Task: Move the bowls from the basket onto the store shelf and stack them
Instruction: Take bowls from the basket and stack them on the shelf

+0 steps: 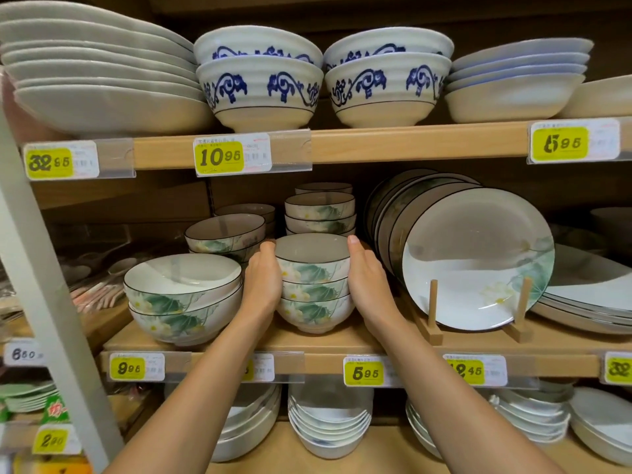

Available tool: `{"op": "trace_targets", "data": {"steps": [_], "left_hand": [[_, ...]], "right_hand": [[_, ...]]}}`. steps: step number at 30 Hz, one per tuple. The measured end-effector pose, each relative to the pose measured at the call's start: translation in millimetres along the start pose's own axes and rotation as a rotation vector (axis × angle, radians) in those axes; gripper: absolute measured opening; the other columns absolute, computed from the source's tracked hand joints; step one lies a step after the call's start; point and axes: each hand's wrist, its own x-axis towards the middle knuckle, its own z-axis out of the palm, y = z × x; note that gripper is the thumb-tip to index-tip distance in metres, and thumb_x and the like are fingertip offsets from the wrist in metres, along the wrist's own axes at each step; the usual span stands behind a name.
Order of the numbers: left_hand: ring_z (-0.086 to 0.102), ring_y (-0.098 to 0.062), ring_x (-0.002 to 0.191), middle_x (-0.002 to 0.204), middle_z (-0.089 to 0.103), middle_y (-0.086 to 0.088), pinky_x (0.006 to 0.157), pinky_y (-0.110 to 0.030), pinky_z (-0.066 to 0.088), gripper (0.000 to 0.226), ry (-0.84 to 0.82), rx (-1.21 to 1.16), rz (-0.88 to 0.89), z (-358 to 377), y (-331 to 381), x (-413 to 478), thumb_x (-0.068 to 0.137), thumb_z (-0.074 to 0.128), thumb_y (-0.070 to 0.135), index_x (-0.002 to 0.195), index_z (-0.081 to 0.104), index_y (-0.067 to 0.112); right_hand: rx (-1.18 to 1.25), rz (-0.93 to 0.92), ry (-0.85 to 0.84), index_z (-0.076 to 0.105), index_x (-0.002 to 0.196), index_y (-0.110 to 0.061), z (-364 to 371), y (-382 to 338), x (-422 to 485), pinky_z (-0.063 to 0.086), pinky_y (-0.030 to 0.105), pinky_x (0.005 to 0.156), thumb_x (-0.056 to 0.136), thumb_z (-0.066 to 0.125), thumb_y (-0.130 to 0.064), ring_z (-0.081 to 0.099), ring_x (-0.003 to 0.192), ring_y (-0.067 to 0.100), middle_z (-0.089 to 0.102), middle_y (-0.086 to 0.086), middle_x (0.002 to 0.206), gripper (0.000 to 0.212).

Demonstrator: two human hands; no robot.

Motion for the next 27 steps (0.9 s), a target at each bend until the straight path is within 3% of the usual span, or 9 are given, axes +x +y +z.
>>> {"op": "trace_targets", "data": {"steps": [6,11,17,21,24,25,27], "left_hand": [[0.067,-0.032,0.098,0.095,0.074,-0.013,0.095,-0.052,0.05,0.053,0.023,-0.048,-0.071,1,-2,0,0.072,0.034,0.043,0.093,0.07,0.011],[0.064,-0.034,0.104,0.105,0.071,-0.013,0.1,-0.054,0.046,0.073,0.103,-0.077,-0.05,5,-12,3,0.064,0.029,0.06,0.103,0.067,0.012],[0.067,-0.031,0.101,0.098,0.075,-0.01,0.1,-0.053,0.047,0.074,0.139,-0.224,-0.061,10,-12,0,0.067,0.035,0.067,0.103,0.071,0.013],[0.067,-0.029,0.102,0.101,0.075,-0.01,0.101,-0.049,0.047,0.078,0.086,-0.172,-0.081,6,-2,-14,0.065,0.033,0.071,0.105,0.071,0.015],[0.058,-0.018,0.116,0.126,0.065,-0.008,0.109,-0.04,0.039,0.066,0.09,-0.161,-0.03,-9,11,-31,0.087,0.03,0.064,0.123,0.063,0.02],[0.054,-0.014,0.12,0.134,0.06,-0.006,0.109,-0.035,0.036,0.059,0.112,-0.163,0.027,-19,12,-38,0.095,0.029,0.057,0.129,0.058,0.019],[0.055,-0.013,0.122,0.132,0.06,-0.005,0.106,-0.031,0.039,0.052,0.108,-0.188,0.131,-47,14,-60,0.103,0.024,0.044,0.131,0.056,0.014]], "right_hand": [[-0.029,-0.01,-0.012,0.055,0.116,-0.016,2,-2,-3,0.043,0.039,0.095,0.094,0.026,-0.063,0.054,0.107,0.018,0.059,0.002,0.112,0.059],[-0.06,-0.078,0.023,0.049,0.086,-0.026,3,-3,-5,0.039,0.034,0.083,0.097,0.027,-0.058,0.052,0.094,0.017,0.053,-0.006,0.089,0.041],[-0.061,-0.114,0.022,0.05,0.089,-0.024,4,-3,-8,0.033,0.03,0.078,0.096,0.022,-0.06,0.05,0.089,0.013,0.051,-0.009,0.085,0.047],[-0.056,-0.072,-0.019,0.05,0.098,-0.021,0,-8,-11,0.034,0.031,0.081,0.097,0.02,-0.06,0.051,0.096,0.015,0.055,-0.001,0.1,0.049],[-0.093,-0.135,-0.008,0.049,0.122,-0.015,-2,-11,-26,0.039,0.033,0.094,0.098,0.022,-0.057,0.049,0.118,0.021,0.054,0.007,0.127,0.055],[-0.114,-0.192,0.026,0.041,0.138,-0.015,0,-14,-36,0.033,0.032,0.107,0.098,0.023,-0.056,0.04,0.132,0.02,0.044,0.007,0.143,0.06],[-0.112,-0.346,0.098,0.022,0.152,-0.018,10,-25,-64,0.013,0.018,0.112,0.098,0.024,-0.055,0.019,0.145,0.01,0.022,0.0,0.159,0.066]]}}
